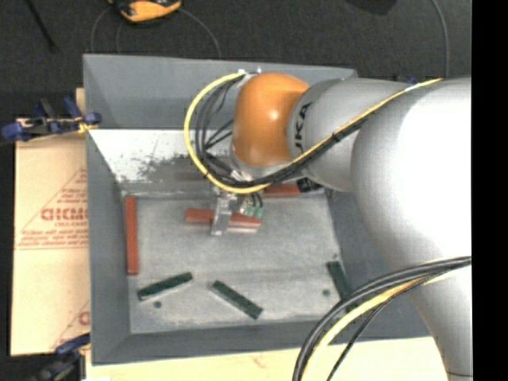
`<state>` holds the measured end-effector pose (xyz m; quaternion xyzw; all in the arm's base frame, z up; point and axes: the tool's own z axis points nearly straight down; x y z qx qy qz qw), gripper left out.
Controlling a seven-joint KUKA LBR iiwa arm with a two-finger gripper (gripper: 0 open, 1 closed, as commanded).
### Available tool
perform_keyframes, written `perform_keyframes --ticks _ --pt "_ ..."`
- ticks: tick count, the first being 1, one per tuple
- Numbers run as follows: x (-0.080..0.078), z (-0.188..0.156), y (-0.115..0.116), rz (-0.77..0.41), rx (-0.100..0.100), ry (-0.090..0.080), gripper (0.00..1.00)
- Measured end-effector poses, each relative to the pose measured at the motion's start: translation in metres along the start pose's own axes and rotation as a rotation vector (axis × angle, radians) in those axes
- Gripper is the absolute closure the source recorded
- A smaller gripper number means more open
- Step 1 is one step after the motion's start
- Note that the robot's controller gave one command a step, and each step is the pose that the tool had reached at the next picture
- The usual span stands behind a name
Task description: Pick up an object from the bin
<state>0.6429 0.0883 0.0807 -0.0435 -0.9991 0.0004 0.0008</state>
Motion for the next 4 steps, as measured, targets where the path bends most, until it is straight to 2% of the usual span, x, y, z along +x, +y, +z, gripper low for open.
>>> perform_keyframes --ticks 4 --pt "-0.003 -0.042 0.000 0.001 -0.003 -0.009 1.00"
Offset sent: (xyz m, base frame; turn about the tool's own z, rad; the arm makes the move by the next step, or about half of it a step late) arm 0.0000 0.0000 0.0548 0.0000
